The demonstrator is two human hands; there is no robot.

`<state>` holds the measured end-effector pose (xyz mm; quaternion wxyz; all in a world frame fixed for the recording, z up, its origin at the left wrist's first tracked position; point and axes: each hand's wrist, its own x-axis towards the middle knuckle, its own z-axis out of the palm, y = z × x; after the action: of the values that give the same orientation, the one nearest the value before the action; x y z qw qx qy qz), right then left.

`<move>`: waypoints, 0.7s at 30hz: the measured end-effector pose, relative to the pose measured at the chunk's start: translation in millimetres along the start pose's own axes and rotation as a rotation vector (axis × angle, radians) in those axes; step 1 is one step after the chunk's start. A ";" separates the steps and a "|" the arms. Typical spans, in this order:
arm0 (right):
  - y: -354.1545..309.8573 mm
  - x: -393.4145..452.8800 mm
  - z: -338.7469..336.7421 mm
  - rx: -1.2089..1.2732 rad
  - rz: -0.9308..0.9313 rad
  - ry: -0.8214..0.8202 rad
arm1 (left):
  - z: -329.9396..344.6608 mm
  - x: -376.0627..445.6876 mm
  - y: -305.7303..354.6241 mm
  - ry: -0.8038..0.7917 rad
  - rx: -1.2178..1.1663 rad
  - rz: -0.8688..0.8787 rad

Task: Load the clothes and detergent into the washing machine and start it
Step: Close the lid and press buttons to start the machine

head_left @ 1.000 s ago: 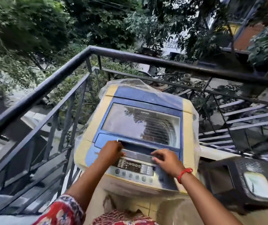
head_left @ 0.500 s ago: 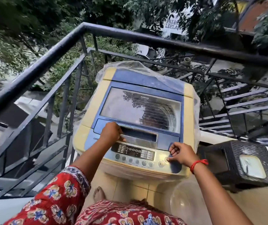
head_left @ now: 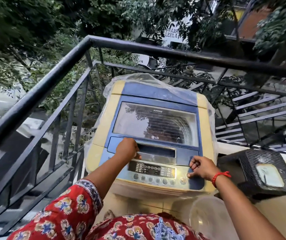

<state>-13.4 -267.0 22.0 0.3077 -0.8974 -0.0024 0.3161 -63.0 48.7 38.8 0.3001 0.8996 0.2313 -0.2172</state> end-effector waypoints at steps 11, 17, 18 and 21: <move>5.9 -13.0 11.7 0.042 -0.025 0.100 | 1.1 0.5 -15.7 0.087 0.137 0.123; 7.5 -23.1 26.3 0.004 -0.070 0.182 | 1.7 -1.3 -19.0 0.119 0.154 0.180; 7.5 -24.4 27.6 0.005 -0.063 0.183 | 0.9 -1.0 -18.8 0.113 0.163 0.181; 8.1 -25.5 31.9 0.006 -0.047 0.204 | 0.7 0.7 -19.0 0.097 0.187 0.190</move>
<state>-53.5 -261.1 12.4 0.3164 -0.9237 0.0087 0.2159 -73.0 62.0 29.5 0.2228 0.9509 0.1380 -0.1647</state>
